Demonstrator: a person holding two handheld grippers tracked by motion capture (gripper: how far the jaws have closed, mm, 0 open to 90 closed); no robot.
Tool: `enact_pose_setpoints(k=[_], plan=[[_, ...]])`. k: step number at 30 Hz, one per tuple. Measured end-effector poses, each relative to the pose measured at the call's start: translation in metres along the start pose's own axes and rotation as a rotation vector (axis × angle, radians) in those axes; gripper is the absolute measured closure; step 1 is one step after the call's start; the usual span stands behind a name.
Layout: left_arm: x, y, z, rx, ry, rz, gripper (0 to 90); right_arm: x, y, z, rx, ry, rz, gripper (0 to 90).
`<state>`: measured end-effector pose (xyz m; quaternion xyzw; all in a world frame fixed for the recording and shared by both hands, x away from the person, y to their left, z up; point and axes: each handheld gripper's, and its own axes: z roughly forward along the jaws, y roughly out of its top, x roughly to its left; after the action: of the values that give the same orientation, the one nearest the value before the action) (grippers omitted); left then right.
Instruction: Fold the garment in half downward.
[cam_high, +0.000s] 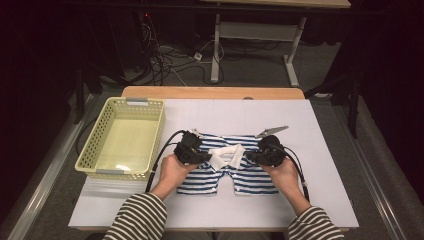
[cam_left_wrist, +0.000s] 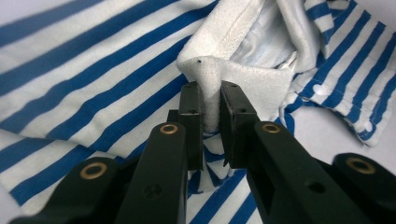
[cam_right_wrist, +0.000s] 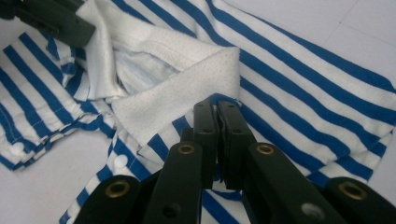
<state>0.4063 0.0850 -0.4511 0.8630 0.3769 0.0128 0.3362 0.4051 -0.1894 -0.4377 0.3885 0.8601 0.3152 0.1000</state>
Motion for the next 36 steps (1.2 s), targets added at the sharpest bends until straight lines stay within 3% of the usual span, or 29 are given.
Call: enact_pose_setpoints(k=[6, 14, 23, 31, 36], plan=[[-0.011, -0.004, -0.01, -0.022, 0.018, 0.071, 78.3, 0.012, -0.012, -0.008, -0.018, 0.0, -0.031, 87.5], [-0.023, -0.019, -0.016, -0.044, 0.029, 0.119, 78.0, 0.021, -0.026, -0.015, -0.024, -0.003, -0.061, 87.4], [-0.028, -0.031, -0.018, -0.054, 0.016, 0.129, 78.0, 0.028, -0.042, -0.011, -0.019, -0.003, -0.064, 87.4], [-0.03, -0.044, -0.015, -0.057, -0.013, 0.121, 77.5, 0.032, -0.047, -0.013, -0.028, -0.006, -0.064, 87.2], [-0.031, -0.047, -0.016, -0.052, -0.011, 0.124, 75.1, 0.033, -0.049, -0.013, -0.026, -0.003, -0.066, 87.2]])
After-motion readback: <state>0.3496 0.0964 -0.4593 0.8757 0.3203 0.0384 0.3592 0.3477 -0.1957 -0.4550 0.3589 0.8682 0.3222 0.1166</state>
